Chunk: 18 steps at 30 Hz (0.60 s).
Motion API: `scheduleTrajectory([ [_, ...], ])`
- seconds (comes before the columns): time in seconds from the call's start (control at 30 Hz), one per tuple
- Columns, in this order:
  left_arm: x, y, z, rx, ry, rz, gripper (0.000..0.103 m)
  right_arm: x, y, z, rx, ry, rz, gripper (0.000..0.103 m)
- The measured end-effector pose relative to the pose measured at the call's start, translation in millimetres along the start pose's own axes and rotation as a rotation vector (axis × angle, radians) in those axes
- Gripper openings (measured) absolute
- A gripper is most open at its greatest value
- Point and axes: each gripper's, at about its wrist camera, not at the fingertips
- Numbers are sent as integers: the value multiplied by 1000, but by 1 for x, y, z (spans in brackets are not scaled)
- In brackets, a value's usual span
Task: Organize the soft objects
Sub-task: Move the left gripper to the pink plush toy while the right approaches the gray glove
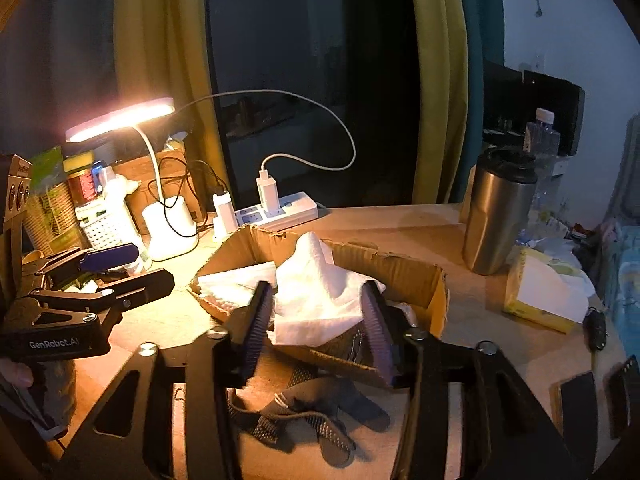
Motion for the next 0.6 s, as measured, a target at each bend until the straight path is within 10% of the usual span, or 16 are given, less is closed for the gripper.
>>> scheduleTrajectory([
  [0.6, -37, 16, -31, -8, 27, 3, 81, -31, -12, -36, -17, 14, -16, 52],
])
Point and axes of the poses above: each gripper's, at about its wrist camera, not at the fingertips, and z roughly the way its jaws point, y to its right, x to its top, and after that the axes turned 15 degrees about -y, right-handed
